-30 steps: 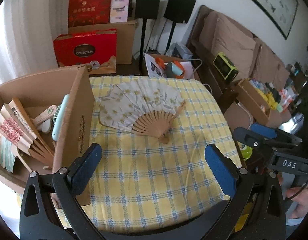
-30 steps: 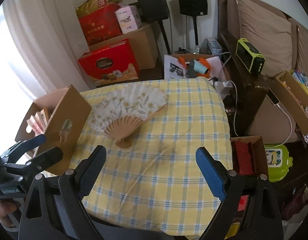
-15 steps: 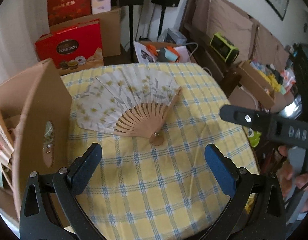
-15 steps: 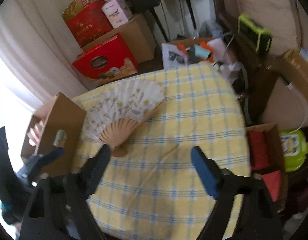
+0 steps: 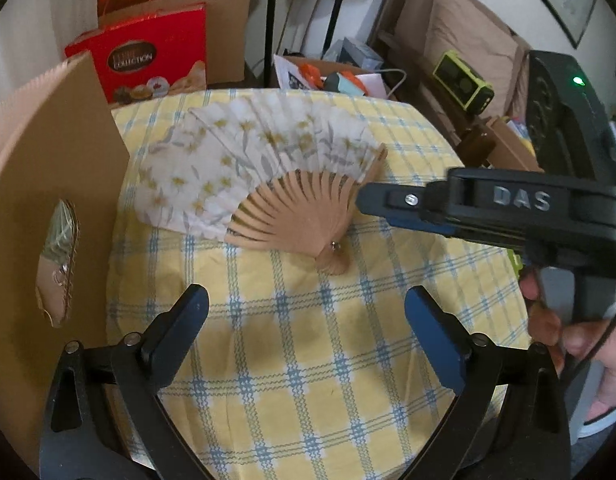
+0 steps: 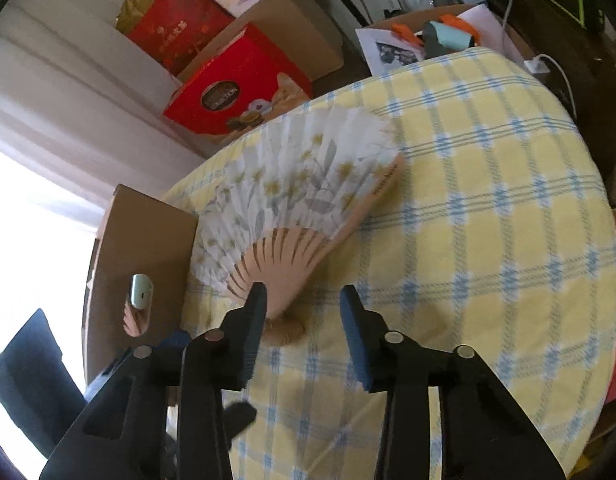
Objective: Organize objects
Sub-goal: 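Grasp the white floral fan by its wooden ribs with the right tool, then lift and carry the white floral fan over the box with the right tool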
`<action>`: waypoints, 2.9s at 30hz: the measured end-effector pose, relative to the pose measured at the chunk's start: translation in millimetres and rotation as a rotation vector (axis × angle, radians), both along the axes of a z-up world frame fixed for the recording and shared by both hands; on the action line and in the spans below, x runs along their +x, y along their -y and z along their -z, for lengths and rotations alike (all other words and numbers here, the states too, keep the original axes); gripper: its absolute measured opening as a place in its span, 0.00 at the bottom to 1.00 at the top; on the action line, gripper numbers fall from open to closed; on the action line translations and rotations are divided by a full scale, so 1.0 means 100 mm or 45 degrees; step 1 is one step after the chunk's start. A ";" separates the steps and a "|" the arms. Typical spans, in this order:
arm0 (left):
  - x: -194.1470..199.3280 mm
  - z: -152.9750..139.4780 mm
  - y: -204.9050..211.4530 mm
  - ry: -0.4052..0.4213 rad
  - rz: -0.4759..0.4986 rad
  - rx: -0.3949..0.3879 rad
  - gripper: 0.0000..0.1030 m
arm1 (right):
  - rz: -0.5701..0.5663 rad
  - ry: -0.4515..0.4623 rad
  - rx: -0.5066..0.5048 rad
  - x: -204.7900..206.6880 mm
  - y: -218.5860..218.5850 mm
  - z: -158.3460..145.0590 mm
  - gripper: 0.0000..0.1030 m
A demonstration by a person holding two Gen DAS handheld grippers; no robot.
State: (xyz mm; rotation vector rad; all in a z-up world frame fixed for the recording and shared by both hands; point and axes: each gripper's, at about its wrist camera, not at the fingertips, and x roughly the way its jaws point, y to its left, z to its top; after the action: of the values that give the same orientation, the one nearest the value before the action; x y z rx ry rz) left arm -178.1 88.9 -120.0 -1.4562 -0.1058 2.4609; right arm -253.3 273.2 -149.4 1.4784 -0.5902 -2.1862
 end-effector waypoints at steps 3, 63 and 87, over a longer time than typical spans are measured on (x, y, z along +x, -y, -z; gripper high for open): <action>-0.01 0.03 0.03 0.012 -0.015 0.024 0.96 | 0.003 0.010 0.006 -0.06 0.04 0.05 0.33; 0.22 0.37 0.30 0.337 -0.172 0.896 0.93 | 0.354 0.165 -0.634 0.66 -0.87 0.28 0.07; 0.07 0.09 0.39 0.213 -0.176 1.024 0.20 | 0.278 0.063 -0.609 0.84 -0.69 -0.20 0.08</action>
State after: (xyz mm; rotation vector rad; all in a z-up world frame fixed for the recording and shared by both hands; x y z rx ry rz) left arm -170.9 49.6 -129.0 -1.2787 -1.1122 1.9806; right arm -169.0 341.8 -129.9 1.2559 -1.2424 -1.9702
